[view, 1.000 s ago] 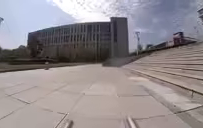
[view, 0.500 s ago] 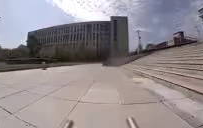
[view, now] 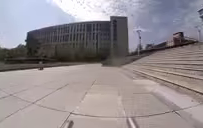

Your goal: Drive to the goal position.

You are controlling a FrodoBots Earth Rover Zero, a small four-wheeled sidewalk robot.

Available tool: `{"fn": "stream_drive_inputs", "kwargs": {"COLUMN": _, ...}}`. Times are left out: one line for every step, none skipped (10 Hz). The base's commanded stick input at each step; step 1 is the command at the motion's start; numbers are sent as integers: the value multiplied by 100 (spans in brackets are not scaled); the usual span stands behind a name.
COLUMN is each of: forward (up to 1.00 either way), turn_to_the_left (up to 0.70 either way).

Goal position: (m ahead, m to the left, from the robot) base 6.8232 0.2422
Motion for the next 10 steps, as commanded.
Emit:
{"fn": "stream_drive_inputs", "kwargs": {"forward": 70, "turn_to_the_left": 0}}
{"fn": "stream_drive_inputs", "kwargs": {"forward": 70, "turn_to_the_left": 0}}
{"fn": "stream_drive_inputs", "kwargs": {"forward": 70, "turn_to_the_left": 0}}
{"fn": "stream_drive_inputs", "kwargs": {"forward": 70, "turn_to_the_left": 0}}
{"fn": "stream_drive_inputs", "kwargs": {"forward": 70, "turn_to_the_left": 0}}
{"fn": "stream_drive_inputs", "kwargs": {"forward": 70, "turn_to_the_left": 0}}
{"fn": "stream_drive_inputs", "kwargs": {"forward": 70, "turn_to_the_left": 0}}
{"fn": "stream_drive_inputs", "kwargs": {"forward": 70, "turn_to_the_left": 0}}
{"fn": "stream_drive_inputs", "kwargs": {"forward": 70, "turn_to_the_left": 0}}
{"fn": "stream_drive_inputs", "kwargs": {"forward": 70, "turn_to_the_left": 0}}
